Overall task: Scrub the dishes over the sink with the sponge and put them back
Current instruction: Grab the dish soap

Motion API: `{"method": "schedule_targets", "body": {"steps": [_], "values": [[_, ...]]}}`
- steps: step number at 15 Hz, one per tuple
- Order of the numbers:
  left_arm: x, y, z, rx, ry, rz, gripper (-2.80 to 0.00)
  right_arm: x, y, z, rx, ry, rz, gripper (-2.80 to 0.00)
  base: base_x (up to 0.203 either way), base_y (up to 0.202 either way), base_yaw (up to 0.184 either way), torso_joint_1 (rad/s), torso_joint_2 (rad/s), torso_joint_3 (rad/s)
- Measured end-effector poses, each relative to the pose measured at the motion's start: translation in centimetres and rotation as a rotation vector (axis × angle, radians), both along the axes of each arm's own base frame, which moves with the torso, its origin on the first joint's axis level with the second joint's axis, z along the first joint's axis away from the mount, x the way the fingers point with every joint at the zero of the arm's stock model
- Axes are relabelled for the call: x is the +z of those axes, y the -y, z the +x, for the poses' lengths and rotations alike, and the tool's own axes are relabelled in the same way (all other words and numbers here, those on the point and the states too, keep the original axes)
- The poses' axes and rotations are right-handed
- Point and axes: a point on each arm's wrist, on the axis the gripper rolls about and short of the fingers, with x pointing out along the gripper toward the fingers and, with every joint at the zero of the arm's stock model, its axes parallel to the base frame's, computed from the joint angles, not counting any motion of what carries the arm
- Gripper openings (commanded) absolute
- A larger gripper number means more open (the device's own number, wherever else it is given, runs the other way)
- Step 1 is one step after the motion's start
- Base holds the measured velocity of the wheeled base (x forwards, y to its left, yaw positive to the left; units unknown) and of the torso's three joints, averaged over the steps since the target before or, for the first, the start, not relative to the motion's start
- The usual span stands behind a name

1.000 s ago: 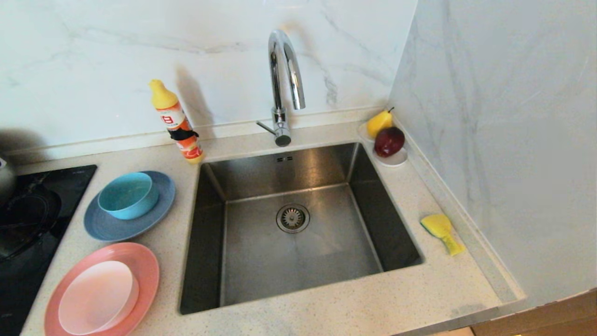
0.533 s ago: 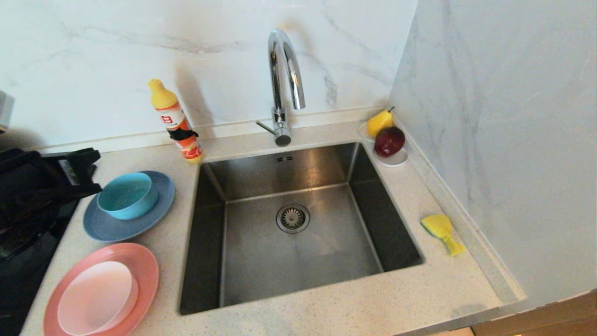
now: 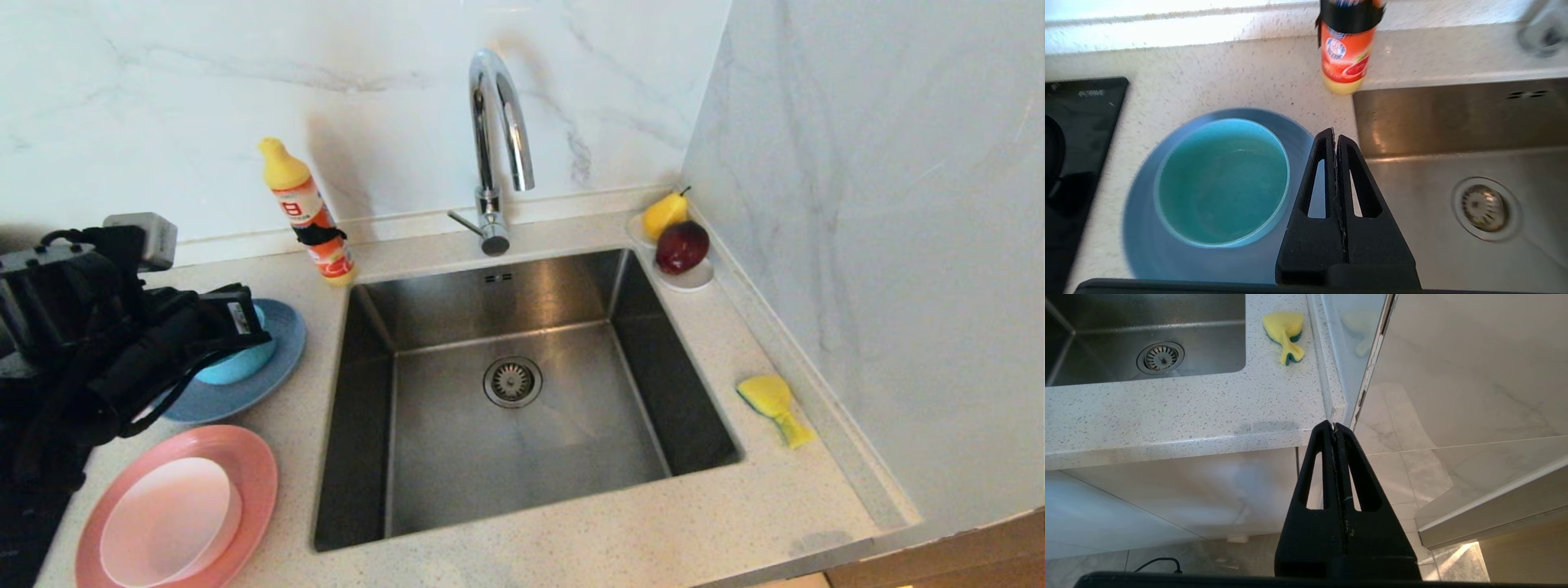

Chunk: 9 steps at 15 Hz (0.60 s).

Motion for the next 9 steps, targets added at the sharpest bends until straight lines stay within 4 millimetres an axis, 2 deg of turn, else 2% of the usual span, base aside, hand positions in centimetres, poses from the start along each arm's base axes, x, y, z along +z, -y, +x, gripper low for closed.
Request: {"method": "schedule_targets", "body": {"steps": [1,2,9], "values": [[-0.7,0.1,0.6,0.006,0.004,0.0,-2.8,0.0,0.0,0.0,0.0,0.0,0.0,-2.8,0.0,0.0,0.0,0.0,0.0,0.0],[-1.3,0.1,1.1,0.012,0.009,0.0,0.0,0.0,0.0,0.0,0.0,0.0,0.0,-2.8,0.0,0.0,0.0,0.0,0.0,0.0],[-4.6,0.5,3.9,0.065,0.081,-0.014,0.0,0.0,0.0,0.0,0.001,0.0,0.0,-2.8,0.0,0.0,0.0,0.0,0.0,0.0]]}}
